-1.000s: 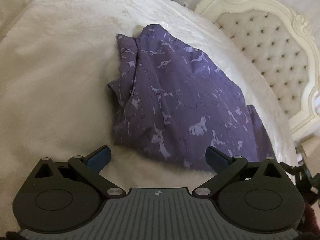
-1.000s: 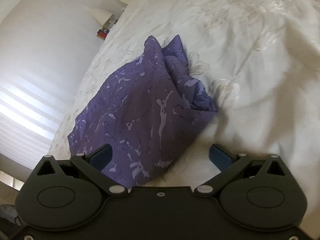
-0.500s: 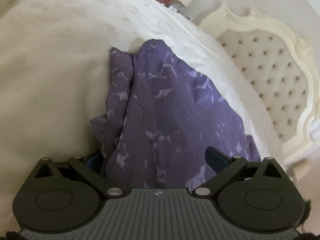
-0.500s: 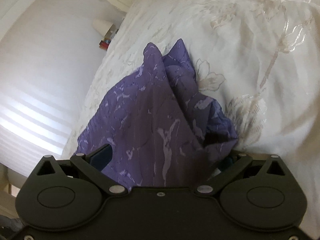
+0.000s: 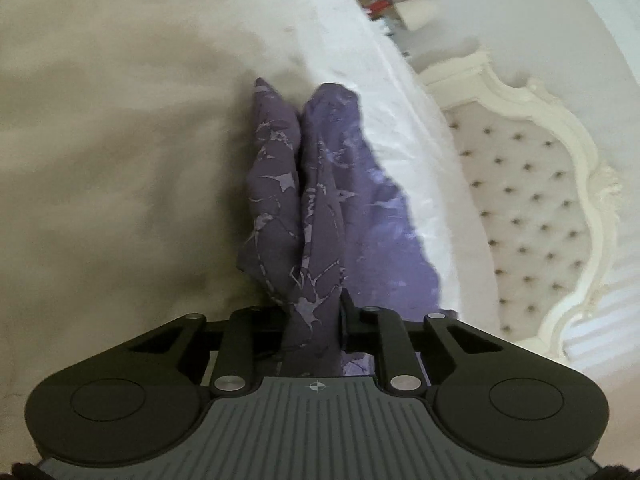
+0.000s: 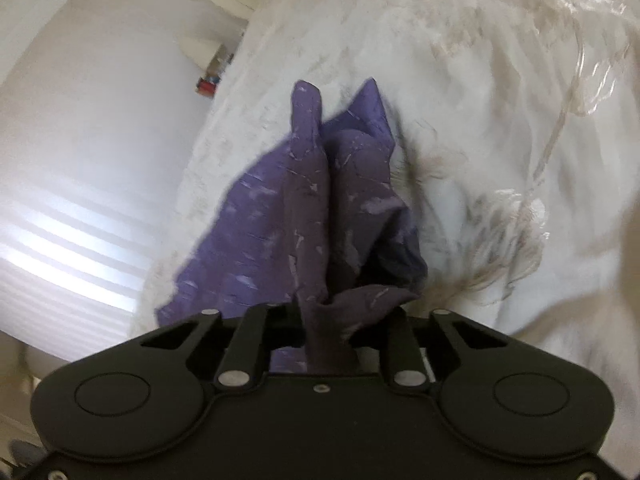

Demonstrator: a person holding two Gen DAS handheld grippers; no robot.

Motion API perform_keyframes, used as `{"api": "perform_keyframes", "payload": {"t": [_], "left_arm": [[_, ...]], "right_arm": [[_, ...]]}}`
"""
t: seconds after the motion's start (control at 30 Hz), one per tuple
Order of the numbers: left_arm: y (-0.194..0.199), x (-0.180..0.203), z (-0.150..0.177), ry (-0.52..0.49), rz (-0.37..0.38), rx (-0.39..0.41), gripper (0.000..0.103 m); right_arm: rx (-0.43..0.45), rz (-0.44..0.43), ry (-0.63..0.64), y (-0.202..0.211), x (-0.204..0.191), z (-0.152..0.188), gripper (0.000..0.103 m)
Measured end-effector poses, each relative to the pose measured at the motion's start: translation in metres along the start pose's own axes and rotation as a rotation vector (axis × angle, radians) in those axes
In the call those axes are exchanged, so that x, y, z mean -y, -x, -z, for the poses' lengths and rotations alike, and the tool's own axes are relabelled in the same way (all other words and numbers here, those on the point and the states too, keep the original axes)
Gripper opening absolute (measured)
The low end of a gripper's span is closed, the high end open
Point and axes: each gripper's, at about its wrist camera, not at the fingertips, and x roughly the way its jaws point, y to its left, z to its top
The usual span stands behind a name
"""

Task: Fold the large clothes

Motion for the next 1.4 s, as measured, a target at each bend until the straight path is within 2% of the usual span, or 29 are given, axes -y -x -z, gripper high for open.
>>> {"api": "perform_keyframes", "payload": {"t": [0.1, 0.23, 0.33, 0.4, 0.43, 0.5, 0.57, 0.63, 0.7, 0.73, 0.8, 0.83, 0.9, 1.0, 1.1, 1.17, 1.27, 1.4], "left_arm": [[0.015, 0.016, -0.004, -0.009, 0.042, -0.005, 0.019], [0.036, 0.024, -0.003, -0.014, 0.061, -0.032, 0.019], [0.054, 0.017, 0.004, -0.034, 0.064, -0.064, 0.02], [0.058, 0.009, 0.007, -0.081, 0.023, -0.096, 0.022], [0.06, 0.003, 0.011, -0.119, -0.034, -0.108, 0.024], [0.062, -0.007, 0.017, -0.175, -0.158, -0.103, 0.026], [0.068, -0.02, 0.021, -0.185, -0.233, -0.072, 0.027], [0.078, -0.023, 0.027, -0.184, -0.258, -0.008, 0.028], [0.088, -0.007, 0.034, -0.247, -0.282, 0.067, 0.032], [0.09, 0.007, 0.04, -0.294, -0.287, 0.104, 0.035], [0.093, 0.038, 0.052, -0.398, -0.274, 0.163, 0.056], [0.092, 0.054, 0.058, -0.455, -0.261, 0.185, 0.06], [0.082, 0.085, 0.071, -0.579, -0.238, 0.201, 0.071], [0.047, 0.125, 0.096, -0.744, -0.215, 0.172, 0.073], [0.006, 0.143, 0.117, -0.827, -0.209, 0.11, 0.073], [-0.024, 0.148, 0.127, -0.889, -0.239, 0.069, 0.073], [-0.06, 0.146, 0.142, -0.938, -0.287, 0.025, 0.073], [-0.077, 0.116, 0.148, -0.903, -0.352, -0.053, 0.073]], "right_arm": [[0.002, -0.05, -0.032, 0.021, -0.013, -0.001, 0.025], [-0.037, -0.046, -0.009, 0.051, -0.031, 0.011, 0.025], [-0.088, -0.043, -0.023, 0.068, -0.029, 0.027, 0.025], [-0.127, -0.008, -0.021, 0.078, -0.021, 0.04, 0.032], [-0.147, 0.026, -0.01, 0.08, -0.016, 0.045, 0.036], [-0.145, 0.128, 0.021, 0.085, -0.003, 0.056, 0.06], [-0.123, 0.183, 0.012, 0.093, 0.011, 0.064, 0.063], [-0.088, 0.198, -0.014, 0.103, 0.021, 0.069, 0.063], [-0.05, 0.197, -0.014, 0.113, 0.024, 0.073, 0.071], [-0.031, 0.199, -0.002, 0.117, 0.022, 0.076, 0.074], [0.003, 0.206, 0.046, 0.12, 0.012, 0.079, 0.076], [0.019, 0.213, 0.078, 0.121, 0.007, 0.079, 0.076], [0.045, 0.228, 0.149, 0.122, -0.006, 0.081, 0.077], [0.061, 0.233, 0.227, 0.121, -0.021, 0.085, 0.079], [0.065, 0.229, 0.272, 0.117, -0.03, 0.088, 0.083], [0.069, 0.237, 0.301, 0.116, -0.034, 0.09, 0.083], [0.072, 0.248, 0.325, 0.119, -0.036, 0.093, 0.085], [0.065, 0.243, 0.325, 0.118, -0.033, 0.094, 0.087]]}}
